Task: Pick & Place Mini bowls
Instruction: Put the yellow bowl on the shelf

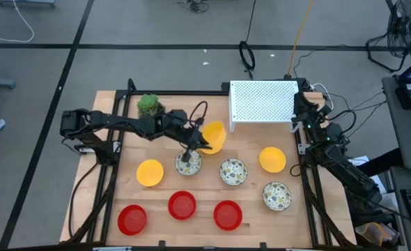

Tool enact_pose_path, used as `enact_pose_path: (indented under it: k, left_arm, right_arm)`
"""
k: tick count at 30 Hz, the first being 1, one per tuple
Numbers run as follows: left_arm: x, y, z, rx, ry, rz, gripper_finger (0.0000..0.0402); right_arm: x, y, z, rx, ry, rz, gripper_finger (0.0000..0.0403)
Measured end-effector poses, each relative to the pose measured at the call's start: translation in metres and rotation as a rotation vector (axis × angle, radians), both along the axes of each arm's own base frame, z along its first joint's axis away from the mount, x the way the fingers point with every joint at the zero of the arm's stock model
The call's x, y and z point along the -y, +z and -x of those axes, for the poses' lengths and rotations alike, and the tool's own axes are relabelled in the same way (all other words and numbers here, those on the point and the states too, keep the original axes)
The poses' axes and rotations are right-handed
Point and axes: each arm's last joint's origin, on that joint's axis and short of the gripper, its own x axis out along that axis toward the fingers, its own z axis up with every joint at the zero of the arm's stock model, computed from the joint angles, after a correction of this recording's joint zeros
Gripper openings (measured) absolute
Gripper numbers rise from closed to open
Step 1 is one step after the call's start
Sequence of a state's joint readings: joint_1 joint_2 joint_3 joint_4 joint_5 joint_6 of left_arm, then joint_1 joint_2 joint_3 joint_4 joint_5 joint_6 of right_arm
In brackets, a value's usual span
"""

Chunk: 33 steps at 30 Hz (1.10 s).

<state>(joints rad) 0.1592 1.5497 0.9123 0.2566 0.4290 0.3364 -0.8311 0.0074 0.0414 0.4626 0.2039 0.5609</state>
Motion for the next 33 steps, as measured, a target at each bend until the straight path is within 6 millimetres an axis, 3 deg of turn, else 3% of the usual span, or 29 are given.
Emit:
enact_pose_path:
  k: [4,10,15,19,25,29,33]
  left_arm:
    - [0.011,0.0,-0.001,0.004,-0.032,-0.003,0.0021]
    - [0.024,0.0,-0.002,-0.002,-0.065,0.012,0.0007]
    - [0.035,0.0,-0.003,-0.007,-0.084,0.023,0.0022]
    - [0.043,0.001,-0.003,-0.001,-0.11,0.023,0.0007]
    - [0.053,0.001,-0.003,-0.009,-0.129,0.043,0.0023]
    - [0.059,0.004,-0.003,0.022,-0.152,0.044,0.0015]
    - [0.063,0.006,-0.004,0.039,-0.177,0.067,0.0008]
  right_arm:
    - [-0.001,-0.003,-0.003,0.051,0.092,-0.065,0.0155]
    - [-0.001,-0.011,-0.01,-0.039,0.214,-0.122,0.0155]
    - [-0.007,-0.012,-0.016,-0.067,0.459,-0.12,0.0155]
    - [-0.013,-0.012,-0.019,-0.08,0.662,-0.129,0.0155]
    - [-0.024,-0.013,-0.024,-0.221,0.924,-0.001,0.0155]
    - [-0.027,-0.013,-0.026,-0.219,0.953,0.006,0.0155]
    - [-0.026,-0.01,-0.026,-0.185,0.847,0.037,0.0155]
